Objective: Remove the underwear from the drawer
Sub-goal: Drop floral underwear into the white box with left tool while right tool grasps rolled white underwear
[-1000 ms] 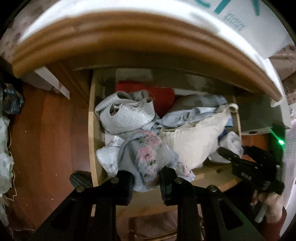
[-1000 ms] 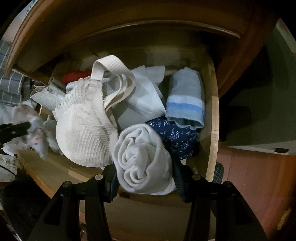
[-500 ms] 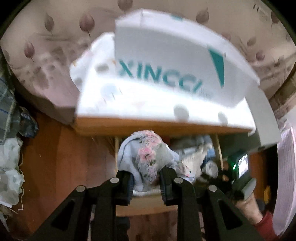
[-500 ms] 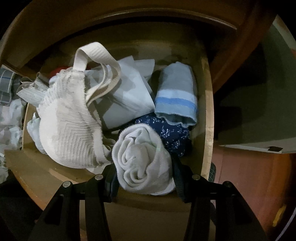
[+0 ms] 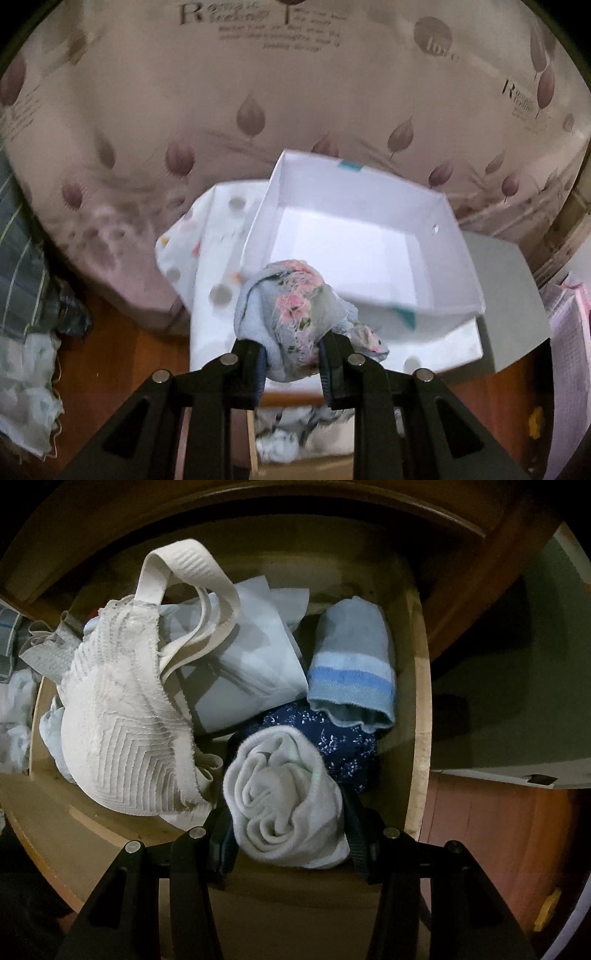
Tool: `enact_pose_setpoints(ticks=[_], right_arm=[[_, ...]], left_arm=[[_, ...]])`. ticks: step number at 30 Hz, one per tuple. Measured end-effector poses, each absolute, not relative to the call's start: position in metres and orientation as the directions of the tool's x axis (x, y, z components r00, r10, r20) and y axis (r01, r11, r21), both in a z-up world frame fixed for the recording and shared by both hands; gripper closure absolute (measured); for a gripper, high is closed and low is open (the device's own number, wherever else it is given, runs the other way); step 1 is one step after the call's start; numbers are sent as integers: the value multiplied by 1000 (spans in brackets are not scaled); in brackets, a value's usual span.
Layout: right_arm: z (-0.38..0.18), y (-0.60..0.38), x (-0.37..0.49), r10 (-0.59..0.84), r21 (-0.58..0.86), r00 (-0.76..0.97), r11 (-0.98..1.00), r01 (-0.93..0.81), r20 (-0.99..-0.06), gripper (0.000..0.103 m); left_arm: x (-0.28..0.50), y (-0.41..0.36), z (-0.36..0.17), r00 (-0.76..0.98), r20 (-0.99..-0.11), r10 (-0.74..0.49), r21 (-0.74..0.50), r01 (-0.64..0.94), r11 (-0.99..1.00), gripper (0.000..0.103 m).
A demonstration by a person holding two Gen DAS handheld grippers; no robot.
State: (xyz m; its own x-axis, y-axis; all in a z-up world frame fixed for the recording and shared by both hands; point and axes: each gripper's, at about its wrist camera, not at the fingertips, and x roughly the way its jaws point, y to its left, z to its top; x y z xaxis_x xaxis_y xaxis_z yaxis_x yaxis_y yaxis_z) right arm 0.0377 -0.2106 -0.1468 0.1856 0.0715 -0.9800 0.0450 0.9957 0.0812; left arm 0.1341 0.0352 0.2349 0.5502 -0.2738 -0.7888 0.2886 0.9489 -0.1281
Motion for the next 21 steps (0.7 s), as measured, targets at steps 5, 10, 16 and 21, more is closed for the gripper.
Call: enact_pose_setpoints(ticks=[5,10,16,21], right_arm=[[-150,-213,40,70,79,184,996,43,-980,57],[-147,-213,40,77,86,181,995,43,-981,57],[-150,-215,42,86,96,176,994,44,-981,56],[-149,-216,43,89,98,172,994,43,-981,56]], left_arm=[[173,5,242,556,-783,-281,-114,316,942,80],[207,-21,225,543,-801,-253,-71,334,940,80],[226,-25,190,494,-844,-210,-65,295,953,80],[224,-23,172,451,-875,-174,-54,266,962,80]])
